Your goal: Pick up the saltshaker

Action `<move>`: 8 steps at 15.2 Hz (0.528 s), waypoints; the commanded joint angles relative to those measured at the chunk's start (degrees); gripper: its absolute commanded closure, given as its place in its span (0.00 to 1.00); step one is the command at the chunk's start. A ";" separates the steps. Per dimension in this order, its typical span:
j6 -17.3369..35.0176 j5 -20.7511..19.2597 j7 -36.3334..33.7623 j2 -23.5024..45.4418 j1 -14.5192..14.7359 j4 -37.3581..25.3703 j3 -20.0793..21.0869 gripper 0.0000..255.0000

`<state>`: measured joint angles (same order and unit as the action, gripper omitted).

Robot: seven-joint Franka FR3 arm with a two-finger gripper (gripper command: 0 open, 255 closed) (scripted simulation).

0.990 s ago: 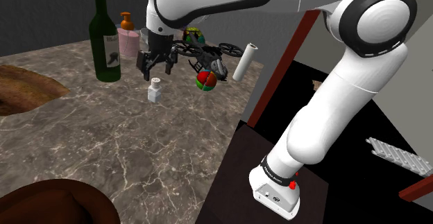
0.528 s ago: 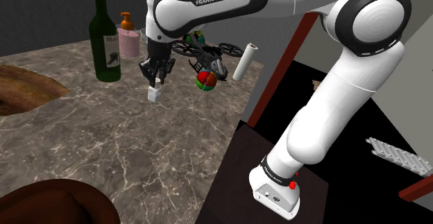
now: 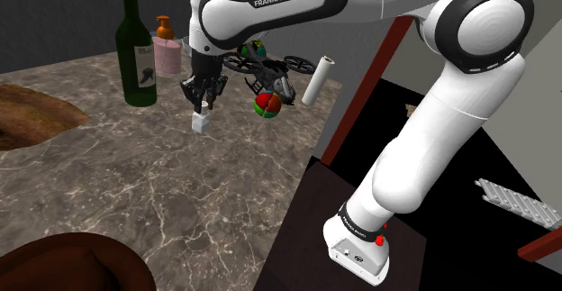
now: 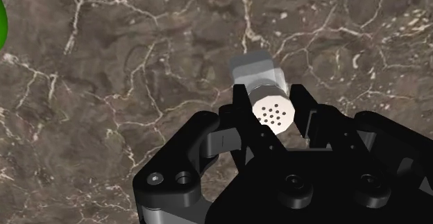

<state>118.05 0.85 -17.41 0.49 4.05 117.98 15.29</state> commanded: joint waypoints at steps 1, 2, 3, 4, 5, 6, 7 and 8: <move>-0.73 0.10 0.05 -0.22 0.02 -0.46 0.02 1.00; -1.47 0.17 0.09 -0.48 0.01 -0.96 0.01 1.00; -2.22 0.23 0.13 -0.73 -0.01 -1.47 0.00 1.00; -2.97 0.29 0.16 -0.94 -0.02 -2.01 -0.02 1.00; -3.71 0.34 0.20 -1.16 -0.03 -2.55 -0.03 1.00; -4.46 0.39 0.23 -1.36 -0.04 -3.10 -0.04 1.00; -5.21 0.44 0.25 -1.55 -0.05 -3.66 -0.05 1.00; -5.96 0.49 0.28 -1.73 -0.06 -4.24 -0.06 1.00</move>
<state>112.78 1.25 -17.26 -0.89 4.04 114.08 15.28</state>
